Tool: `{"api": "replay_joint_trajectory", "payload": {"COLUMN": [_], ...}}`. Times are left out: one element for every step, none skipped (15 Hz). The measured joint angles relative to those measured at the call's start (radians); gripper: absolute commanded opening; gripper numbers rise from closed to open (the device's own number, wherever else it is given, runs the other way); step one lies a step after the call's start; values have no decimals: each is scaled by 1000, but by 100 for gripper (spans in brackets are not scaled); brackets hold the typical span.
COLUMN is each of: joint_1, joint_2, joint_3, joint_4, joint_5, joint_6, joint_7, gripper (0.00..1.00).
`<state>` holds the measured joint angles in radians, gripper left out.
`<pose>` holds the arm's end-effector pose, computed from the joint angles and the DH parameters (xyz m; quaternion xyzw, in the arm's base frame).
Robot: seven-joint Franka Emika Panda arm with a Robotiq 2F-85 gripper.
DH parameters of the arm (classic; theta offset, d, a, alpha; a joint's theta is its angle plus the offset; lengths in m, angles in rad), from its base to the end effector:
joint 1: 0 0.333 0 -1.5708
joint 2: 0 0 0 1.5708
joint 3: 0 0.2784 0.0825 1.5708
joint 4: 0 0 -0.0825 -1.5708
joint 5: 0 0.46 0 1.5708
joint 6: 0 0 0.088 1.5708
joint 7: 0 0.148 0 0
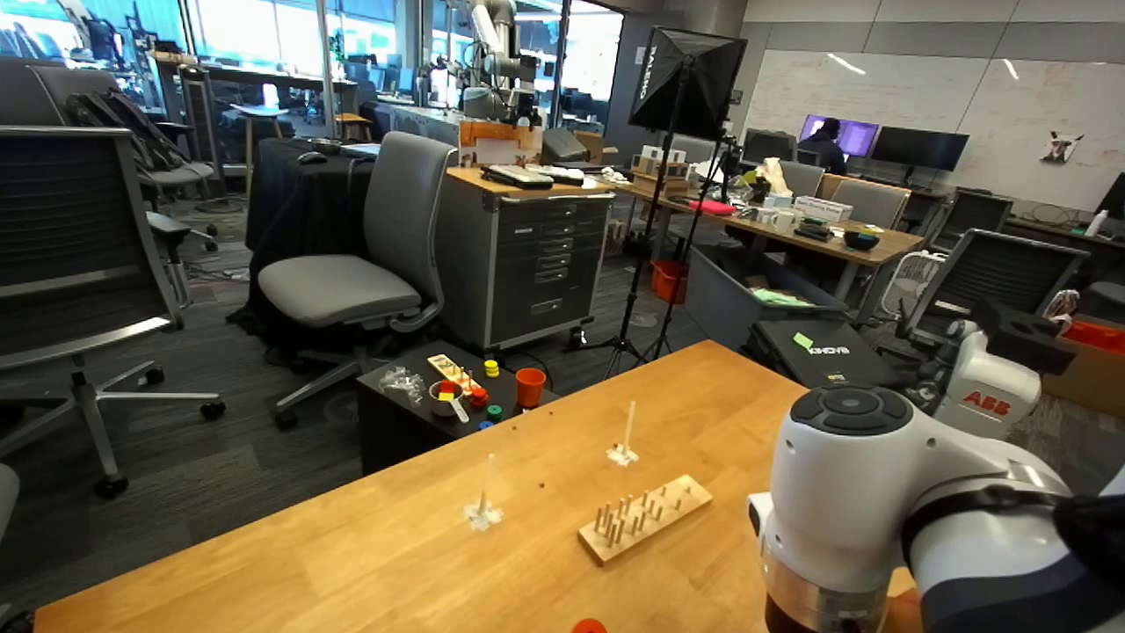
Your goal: Put an orange disc on the wooden rack
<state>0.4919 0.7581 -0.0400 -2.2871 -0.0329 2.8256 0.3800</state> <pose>0.3913 0.1823 -0.1348 0.9923 0.0557 -0.0930 0.0604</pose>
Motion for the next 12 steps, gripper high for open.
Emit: {"api": "replay_joint_trajectory", "payload": {"joint_1": [0,-2,-4,-6,-8,-10,-11,-12,-12,-12,-12,-12], "joint_2": [0,0,0,0,0,0,1,1,2,3,4,5], "joint_3": [3,5,8,10,12,13,14,14,14,14,14,14], "joint_4": [-2,-4,-6,-8,-10,-11,-12,-13,-13,-14,-14,-14], "joint_5": [1,2,3,4,5,5,5,5,5,5,5,5], "joint_6": [0,0,0,0,0,0,0,0,0,0,0,0], "joint_7": [0,0,0,0,0,0,0,0,0,0,0,0], "gripper": [100,100,100,100,100,100,100,100,100,100,100,100]}}
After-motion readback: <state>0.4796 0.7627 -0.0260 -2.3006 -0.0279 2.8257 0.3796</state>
